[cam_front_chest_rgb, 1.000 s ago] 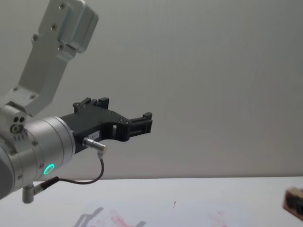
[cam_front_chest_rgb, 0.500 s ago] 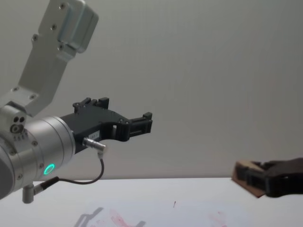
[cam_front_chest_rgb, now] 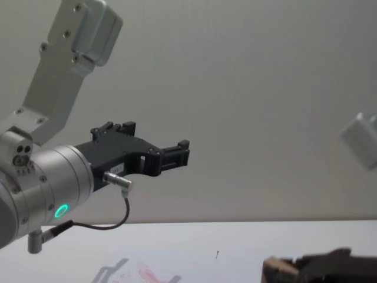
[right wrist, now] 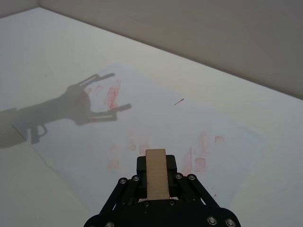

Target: Use the one hand to pick up the stamp and affix it onto the A4 paper.

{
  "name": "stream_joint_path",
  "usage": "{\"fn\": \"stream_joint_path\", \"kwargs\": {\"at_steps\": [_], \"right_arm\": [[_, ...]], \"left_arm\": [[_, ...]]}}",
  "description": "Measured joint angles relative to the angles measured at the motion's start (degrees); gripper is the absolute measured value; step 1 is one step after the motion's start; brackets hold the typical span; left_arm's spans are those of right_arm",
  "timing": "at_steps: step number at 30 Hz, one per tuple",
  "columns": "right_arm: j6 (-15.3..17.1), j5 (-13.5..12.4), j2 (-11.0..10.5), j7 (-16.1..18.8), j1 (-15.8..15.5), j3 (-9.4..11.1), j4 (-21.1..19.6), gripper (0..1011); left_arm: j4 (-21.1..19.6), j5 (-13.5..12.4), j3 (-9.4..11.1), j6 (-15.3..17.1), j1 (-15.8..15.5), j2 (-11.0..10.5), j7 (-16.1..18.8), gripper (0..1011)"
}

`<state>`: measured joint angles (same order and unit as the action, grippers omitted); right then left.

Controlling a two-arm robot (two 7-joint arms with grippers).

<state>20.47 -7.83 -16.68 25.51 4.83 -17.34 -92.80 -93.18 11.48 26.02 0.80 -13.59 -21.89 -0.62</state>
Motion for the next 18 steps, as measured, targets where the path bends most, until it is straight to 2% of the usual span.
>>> {"fn": "stream_joint_path", "kwargs": {"at_steps": [6, 18], "right_arm": [[0.5, 1.91, 1.02, 0.42, 0.8, -1.14, 2.68, 218], [0.71, 3.08, 2.27, 0.05, 1.8, -2.16, 5.32, 218]], "left_arm": [[0.0, 0.0, 0.0, 0.0, 0.0, 0.0, 0.0, 1001], [0.0, 0.0, 0.0, 0.0, 0.0, 0.0, 0.0, 1001]]}}
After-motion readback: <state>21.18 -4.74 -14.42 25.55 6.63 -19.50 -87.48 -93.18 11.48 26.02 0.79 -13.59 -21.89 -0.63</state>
